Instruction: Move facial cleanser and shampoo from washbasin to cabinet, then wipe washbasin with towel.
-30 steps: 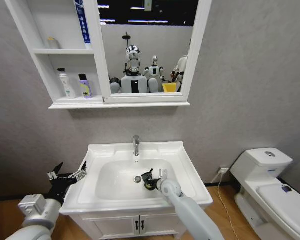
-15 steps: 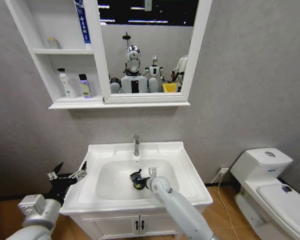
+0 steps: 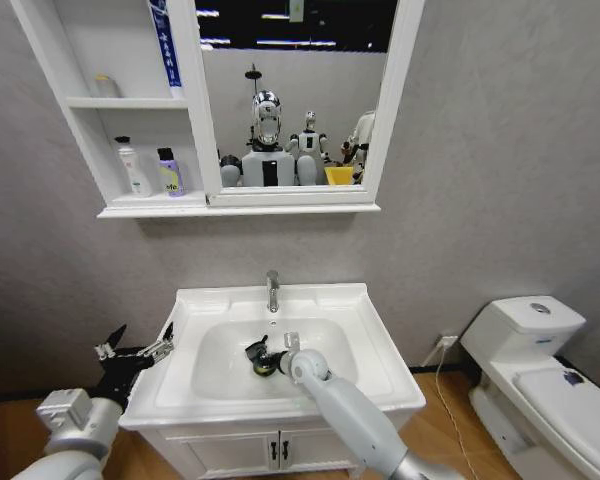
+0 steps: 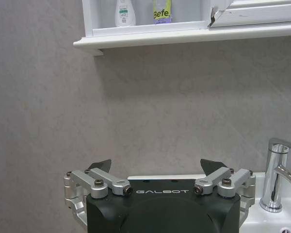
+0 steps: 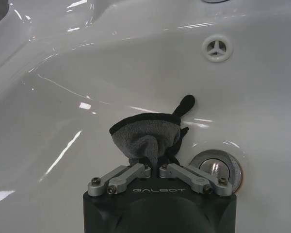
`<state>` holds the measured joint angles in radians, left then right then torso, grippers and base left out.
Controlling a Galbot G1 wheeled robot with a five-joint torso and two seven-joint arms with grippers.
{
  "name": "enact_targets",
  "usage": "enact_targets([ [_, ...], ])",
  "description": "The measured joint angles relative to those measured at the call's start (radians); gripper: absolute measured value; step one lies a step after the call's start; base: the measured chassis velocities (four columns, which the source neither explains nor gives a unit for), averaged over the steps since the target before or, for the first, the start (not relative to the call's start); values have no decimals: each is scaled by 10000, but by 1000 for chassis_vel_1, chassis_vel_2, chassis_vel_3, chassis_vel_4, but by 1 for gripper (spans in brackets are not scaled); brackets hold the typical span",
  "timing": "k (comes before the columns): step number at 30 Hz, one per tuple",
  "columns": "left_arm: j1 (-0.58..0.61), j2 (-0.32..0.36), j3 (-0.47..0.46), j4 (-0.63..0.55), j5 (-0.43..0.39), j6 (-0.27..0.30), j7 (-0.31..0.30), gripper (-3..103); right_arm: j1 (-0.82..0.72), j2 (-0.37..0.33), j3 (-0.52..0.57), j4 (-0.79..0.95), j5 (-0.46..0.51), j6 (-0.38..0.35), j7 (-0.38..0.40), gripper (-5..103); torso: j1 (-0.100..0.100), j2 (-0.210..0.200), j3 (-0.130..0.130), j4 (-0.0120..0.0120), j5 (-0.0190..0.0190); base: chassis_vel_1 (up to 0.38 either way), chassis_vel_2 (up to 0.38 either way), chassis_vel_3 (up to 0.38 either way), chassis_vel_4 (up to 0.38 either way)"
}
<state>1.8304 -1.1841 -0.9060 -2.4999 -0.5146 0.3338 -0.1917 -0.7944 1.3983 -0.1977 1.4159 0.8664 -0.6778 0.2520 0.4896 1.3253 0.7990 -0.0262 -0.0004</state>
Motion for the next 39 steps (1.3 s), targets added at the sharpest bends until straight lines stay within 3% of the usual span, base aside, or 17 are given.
enact_targets([
  [39, 0, 0, 0, 0, 0, 0, 0, 100, -1701, -1600, 1457, 2087, 436, -602, 1293, 3, 0, 0, 1, -1, 0, 0, 0, 0, 0],
])
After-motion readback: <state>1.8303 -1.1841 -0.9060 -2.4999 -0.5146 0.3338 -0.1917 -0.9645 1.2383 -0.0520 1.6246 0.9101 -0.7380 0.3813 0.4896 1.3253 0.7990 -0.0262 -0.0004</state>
